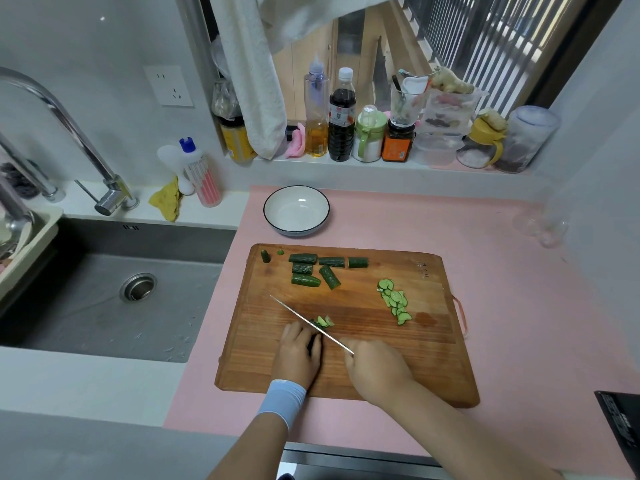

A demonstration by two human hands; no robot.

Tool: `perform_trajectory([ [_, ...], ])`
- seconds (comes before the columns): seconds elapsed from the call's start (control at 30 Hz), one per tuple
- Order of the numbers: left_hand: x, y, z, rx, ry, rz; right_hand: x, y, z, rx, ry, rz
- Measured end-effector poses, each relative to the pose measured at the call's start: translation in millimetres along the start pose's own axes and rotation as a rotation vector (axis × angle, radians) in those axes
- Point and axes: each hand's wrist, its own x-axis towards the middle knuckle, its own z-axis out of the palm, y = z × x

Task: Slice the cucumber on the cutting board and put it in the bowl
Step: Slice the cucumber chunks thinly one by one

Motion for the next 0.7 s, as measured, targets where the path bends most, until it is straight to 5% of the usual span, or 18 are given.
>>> perform_trajectory([
  [0.7, 1, 0, -2, 0.0, 0.01, 0.002, -15, 9, -5, 0.004, 0.032, -0.029],
])
